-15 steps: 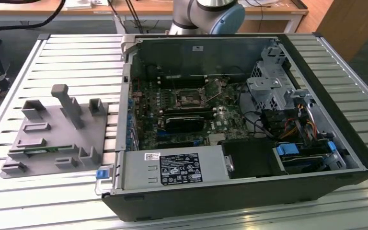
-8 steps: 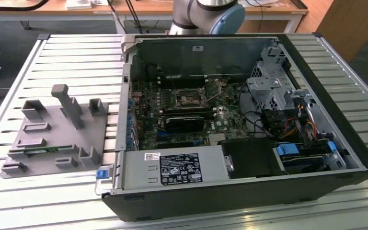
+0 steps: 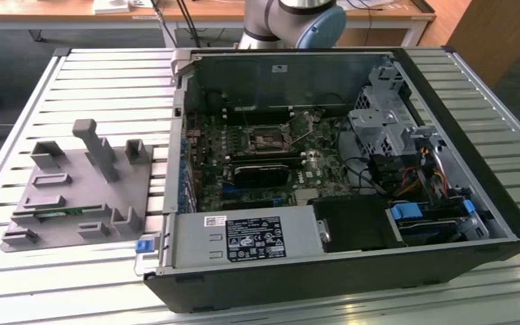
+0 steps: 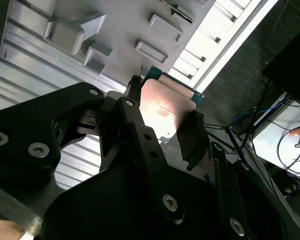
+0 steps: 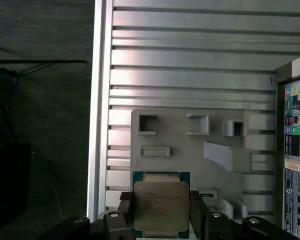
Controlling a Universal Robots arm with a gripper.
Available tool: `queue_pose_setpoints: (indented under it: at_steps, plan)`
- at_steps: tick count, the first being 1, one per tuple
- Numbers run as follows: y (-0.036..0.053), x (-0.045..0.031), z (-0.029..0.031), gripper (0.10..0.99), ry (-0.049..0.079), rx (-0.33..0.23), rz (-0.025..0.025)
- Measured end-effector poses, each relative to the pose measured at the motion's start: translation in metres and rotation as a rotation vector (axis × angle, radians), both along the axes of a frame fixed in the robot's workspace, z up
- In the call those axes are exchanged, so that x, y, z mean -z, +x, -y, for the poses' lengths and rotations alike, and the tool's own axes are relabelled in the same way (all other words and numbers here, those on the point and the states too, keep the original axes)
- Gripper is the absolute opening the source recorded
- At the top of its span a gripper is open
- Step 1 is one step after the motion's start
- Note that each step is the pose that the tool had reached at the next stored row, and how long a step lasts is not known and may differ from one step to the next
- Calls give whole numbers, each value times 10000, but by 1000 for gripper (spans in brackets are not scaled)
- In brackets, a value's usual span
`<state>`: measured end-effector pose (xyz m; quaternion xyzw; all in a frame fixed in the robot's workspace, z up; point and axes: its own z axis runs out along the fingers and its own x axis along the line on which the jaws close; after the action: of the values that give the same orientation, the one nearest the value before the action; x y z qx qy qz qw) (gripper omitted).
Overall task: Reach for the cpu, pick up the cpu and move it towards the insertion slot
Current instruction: 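Pick up the cpu and move it towards the insertion slot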
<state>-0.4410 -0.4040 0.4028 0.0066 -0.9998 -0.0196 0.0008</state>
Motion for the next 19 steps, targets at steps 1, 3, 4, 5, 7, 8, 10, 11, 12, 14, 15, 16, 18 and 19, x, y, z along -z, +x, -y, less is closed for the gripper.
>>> queue_pose_setpoints:
  at_steps: [1, 3, 4, 5, 7, 8, 10, 11, 12, 14, 15, 16, 18, 19]
  plan:
    - [0, -28, -1, 541, 0, 4, -1]
    - [7, -35, -2, 541, 1, 9, 2]
    - [19, -36, -2, 541, 0, 10, 1]
    - [33, -37, -1, 541, -1, 10, 0]
    - [71, -37, -1, 541, -1, 13, 0]
    - [90, -37, -1, 541, -1, 15, -1]
    - [132, -37, -1, 541, -1, 18, -1]
    - [152, -37, -1, 541, 0, 19, 0]
    - [172, -37, -1, 541, 0, 21, 0]
    - [205, -37, -1, 541, -1, 24, 0]
    - [216, -37, -1, 541, -1, 26, 0]
    - [228, -36, -1, 541, 0, 27, 0]
    - [265, -36, -1, 541, 0, 27, 0]
    - [293, -35, -1, 541, 0, 28, 2]
